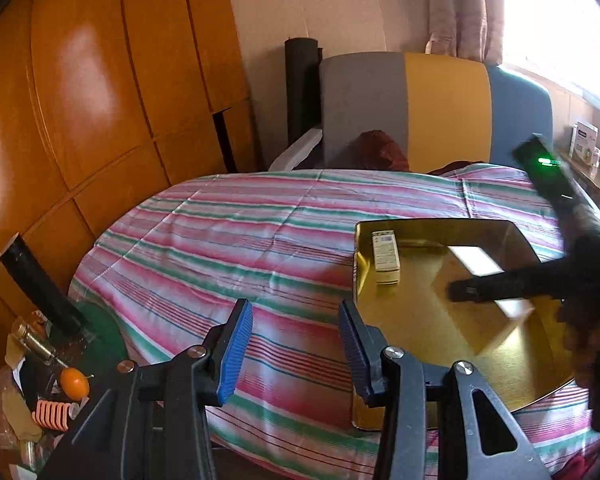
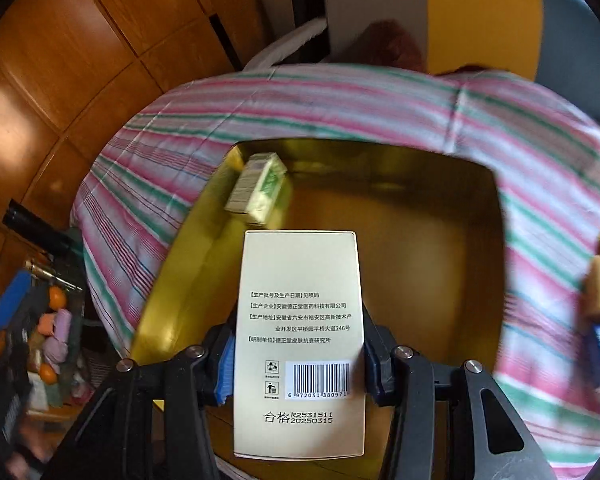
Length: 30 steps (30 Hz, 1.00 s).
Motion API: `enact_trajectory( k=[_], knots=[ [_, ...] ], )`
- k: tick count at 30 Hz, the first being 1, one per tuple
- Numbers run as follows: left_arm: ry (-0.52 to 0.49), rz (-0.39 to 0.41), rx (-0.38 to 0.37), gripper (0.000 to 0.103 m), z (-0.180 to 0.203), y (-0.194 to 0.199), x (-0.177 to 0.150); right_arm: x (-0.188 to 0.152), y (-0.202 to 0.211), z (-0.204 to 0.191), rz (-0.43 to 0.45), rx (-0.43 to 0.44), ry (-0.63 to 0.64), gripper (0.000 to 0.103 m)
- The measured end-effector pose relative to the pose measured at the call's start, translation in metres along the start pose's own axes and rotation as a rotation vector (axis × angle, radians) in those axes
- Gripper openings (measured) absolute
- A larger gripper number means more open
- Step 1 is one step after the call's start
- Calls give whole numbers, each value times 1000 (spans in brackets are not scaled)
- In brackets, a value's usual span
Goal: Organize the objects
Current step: 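Carry the white barcode box into the gold tray and open right gripper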
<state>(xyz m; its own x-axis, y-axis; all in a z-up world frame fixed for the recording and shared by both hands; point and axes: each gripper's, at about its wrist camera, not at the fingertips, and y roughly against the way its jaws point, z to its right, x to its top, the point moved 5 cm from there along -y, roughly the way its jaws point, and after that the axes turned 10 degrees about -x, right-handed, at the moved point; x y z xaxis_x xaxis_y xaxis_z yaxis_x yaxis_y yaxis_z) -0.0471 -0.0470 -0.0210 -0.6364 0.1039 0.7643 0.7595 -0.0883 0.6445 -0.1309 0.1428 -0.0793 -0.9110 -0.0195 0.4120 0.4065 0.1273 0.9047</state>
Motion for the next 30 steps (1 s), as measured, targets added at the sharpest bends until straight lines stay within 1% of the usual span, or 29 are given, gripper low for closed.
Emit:
enact_trajectory(
  k=[5, 7, 9, 10, 11, 12, 13, 15, 17, 18, 20, 21, 23, 27, 30],
  knots=[
    [33, -13, 21, 45, -14, -6, -2, 17, -41, -38, -69, 2, -71, 50],
    [43, -14, 29, 44, -19, -7, -3, 21, -52, -47, -92, 25, -115, 52],
    [54, -21, 40, 45, -24, -10, -5, 25, -62, -55, -103, 37, -125, 52],
    [57, -25, 41, 45, -25, -11, -6, 26, -67, -58, -109, 46, -129, 54],
    [60, -27, 44, 44, -26, -12, -7, 25, -70, -61, -119, 68, -134, 60],
    [60, -29, 47, 44, -27, -13, -8, 25, -71, -63, -121, 98, -141, 61],
    [61, -31, 49, 45, -27, -14, -9, 26, -68, -65, -110, 105, -142, 61],
    [67, -33, 50, 45, -29, -15, -10, 26, -61, -66, -82, 115, -129, 62],
    [74, -33, 51, 45, -32, -16, -11, 24, -48, -63, -42, 116, -118, 69],
    [79, -32, 51, 45, -32, -15, -11, 23, -41, -63, -13, 101, -103, 71],
    [92, -35, 50, 45, -32, -15, -13, 19, -21, -60, 65, 23, -43, 74],
    [97, -36, 50, 45, -32, -15, -13, 15, -7, -60, 123, -25, 1, 75],
    [108, -41, 53, 45, -31, -14, -15, 9, 15, -61, 209, -87, 61, 78],
    [113, -44, 49, 45, -26, -12, -15, -4, 54, -55, 336, -160, 114, 78],
    [95, -47, 45, 45, -18, -10, -14, -15, 80, -50, 403, -213, 146, 78]
  ],
)
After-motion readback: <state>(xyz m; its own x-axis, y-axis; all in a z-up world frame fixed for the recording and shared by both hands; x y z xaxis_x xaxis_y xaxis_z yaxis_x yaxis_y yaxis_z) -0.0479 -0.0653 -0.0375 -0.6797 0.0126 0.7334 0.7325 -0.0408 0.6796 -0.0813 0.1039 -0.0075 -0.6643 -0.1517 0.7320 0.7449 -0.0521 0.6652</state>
